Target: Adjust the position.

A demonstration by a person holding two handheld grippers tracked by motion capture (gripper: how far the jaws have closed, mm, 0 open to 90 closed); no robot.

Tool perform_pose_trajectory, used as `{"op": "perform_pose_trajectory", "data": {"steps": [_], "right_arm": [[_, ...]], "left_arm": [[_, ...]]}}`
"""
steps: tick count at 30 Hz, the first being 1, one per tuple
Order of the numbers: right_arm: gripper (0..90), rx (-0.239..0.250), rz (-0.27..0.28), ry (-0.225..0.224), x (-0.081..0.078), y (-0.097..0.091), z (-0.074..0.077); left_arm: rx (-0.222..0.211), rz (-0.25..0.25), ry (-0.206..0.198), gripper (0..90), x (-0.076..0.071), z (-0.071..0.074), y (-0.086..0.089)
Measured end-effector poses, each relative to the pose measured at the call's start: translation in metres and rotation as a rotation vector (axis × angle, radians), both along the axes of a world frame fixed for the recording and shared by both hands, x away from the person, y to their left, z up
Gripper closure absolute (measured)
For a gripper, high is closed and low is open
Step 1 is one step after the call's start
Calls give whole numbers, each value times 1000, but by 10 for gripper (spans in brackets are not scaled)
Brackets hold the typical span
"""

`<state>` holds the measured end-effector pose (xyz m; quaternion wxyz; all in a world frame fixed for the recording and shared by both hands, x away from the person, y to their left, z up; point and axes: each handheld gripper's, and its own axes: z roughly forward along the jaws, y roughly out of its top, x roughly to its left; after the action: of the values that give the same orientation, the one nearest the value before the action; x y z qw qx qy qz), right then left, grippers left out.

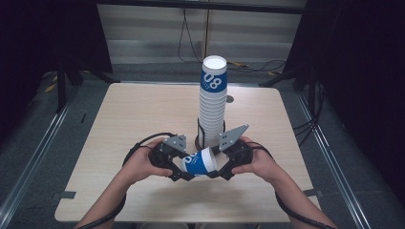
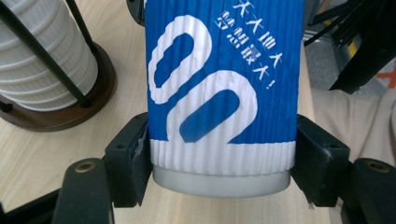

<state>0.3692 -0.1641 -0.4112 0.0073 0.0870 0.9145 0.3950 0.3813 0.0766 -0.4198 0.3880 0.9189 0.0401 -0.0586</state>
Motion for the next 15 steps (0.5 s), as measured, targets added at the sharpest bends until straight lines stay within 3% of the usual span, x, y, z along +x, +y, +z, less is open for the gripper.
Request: {"op": "perform_pose_trajectory", "data": {"steps": [5,10,15], "right_arm": [[195,-7,-5,6,0,-2,-1],[195,-45,-3,-11,0,-2,1],[204,-111,-10,-26,0,-5,3]], "left_arm": [[-17,14,0,295,-1,-1,1],[40,20,-17,224,-3,-3,-1],[58,38,-19,199,-3,-6,1]]}}
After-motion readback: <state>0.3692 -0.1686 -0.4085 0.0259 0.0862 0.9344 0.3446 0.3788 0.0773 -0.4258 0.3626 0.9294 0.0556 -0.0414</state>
